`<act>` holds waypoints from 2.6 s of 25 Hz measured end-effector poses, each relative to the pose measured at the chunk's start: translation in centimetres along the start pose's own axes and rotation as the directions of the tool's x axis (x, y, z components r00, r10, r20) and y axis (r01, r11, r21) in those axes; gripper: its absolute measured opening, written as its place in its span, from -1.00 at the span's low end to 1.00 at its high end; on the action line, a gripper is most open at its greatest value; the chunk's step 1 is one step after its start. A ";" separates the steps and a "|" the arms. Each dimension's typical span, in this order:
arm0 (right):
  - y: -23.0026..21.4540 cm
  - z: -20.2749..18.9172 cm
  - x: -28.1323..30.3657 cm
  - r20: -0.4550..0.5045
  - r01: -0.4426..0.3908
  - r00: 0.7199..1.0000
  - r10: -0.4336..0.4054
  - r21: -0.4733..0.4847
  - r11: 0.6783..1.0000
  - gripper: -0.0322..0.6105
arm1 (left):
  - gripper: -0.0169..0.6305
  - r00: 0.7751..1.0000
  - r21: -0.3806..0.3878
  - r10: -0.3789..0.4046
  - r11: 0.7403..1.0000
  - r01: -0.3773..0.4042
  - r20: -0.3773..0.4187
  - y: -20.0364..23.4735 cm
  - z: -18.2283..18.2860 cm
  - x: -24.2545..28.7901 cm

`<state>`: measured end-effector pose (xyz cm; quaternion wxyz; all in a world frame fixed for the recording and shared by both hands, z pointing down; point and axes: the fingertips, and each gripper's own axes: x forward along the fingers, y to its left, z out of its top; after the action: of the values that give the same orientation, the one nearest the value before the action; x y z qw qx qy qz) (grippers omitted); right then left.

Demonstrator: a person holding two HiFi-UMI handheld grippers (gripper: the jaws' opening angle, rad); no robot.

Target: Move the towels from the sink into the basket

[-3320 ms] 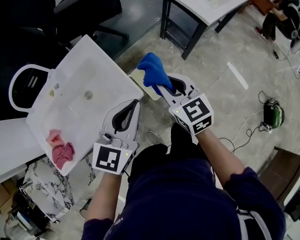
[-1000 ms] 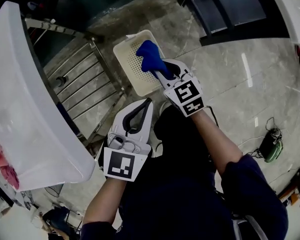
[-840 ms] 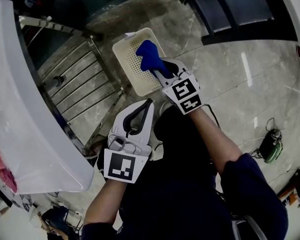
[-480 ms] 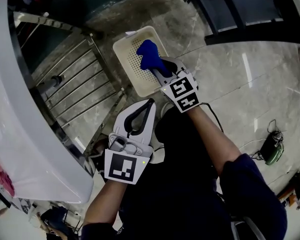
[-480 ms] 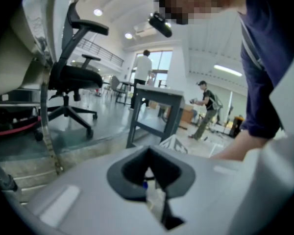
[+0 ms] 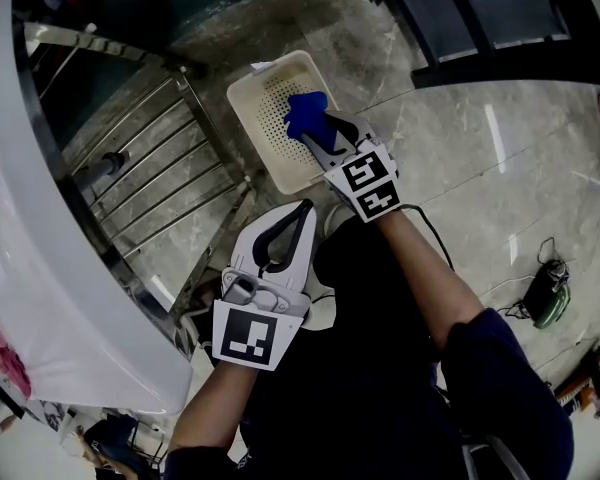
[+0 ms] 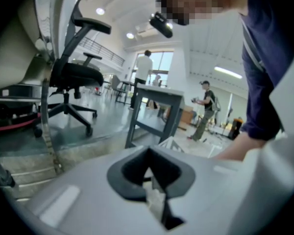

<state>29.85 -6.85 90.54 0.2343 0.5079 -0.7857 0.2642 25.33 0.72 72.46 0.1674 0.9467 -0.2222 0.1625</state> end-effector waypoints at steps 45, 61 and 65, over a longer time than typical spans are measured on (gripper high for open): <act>6.2 20.7 -26.5 0.083 -0.049 0.995 0.053 -0.042 0.998 -0.64 | -0.94 0.986 -0.012 0.157 0.988 -0.157 0.056 -8.5 24.6 -13.6; 13.9 31.4 -35.4 0.221 -0.032 0.973 0.059 -0.126 0.992 -0.78 | -0.94 0.956 0.026 0.223 0.972 -0.232 0.193 -8.4 32.0 -23.5; 17.0 34.3 -36.5 0.249 -0.030 0.966 0.069 -0.156 0.987 -0.79 | -0.94 0.949 0.052 0.231 0.968 -0.247 0.213 -7.3 33.1 -26.7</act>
<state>24.45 1.20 38.54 0.1628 0.4985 -0.8394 0.1427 13.87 3.84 30.99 0.0857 0.9303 -0.3446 0.0914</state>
